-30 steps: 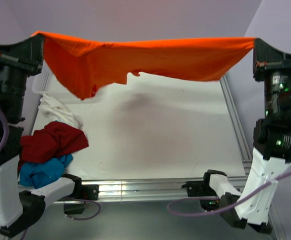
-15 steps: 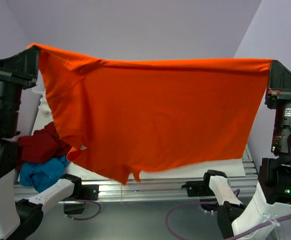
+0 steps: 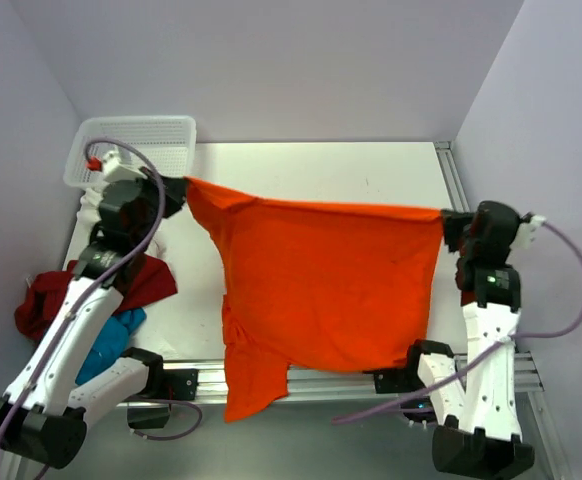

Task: Roll the t-shirts
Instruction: Flatten the tshirt

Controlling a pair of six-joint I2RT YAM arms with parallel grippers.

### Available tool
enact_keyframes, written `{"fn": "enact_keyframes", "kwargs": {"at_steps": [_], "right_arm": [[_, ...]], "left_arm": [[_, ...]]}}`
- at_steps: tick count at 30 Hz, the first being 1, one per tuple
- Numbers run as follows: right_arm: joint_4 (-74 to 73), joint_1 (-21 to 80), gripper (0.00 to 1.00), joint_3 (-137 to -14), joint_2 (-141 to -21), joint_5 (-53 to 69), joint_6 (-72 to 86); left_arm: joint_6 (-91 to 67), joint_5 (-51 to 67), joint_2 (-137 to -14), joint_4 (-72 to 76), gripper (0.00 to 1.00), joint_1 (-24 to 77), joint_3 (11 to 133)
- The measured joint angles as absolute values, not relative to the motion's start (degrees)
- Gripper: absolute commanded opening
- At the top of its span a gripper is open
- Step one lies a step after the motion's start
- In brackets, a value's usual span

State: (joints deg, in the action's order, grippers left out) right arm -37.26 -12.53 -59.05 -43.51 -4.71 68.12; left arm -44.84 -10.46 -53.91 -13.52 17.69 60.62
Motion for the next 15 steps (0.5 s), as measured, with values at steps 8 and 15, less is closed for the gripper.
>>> {"fn": "enact_keyframes", "kwargs": {"at_steps": [8, 15], "right_arm": [[-29.2, -12.4, 0.0, -49.6, -58.4, -5.7, 68.9], [-19.4, -12.4, 0.0, -55.4, -74.5, -5.7, 68.8]], "left_arm": [[-46.3, -10.6, -76.8, -4.9, 0.0, 17.6, 61.7], [-44.3, -10.2, -100.0, -1.7, 0.0, 17.4, 84.1]]}}
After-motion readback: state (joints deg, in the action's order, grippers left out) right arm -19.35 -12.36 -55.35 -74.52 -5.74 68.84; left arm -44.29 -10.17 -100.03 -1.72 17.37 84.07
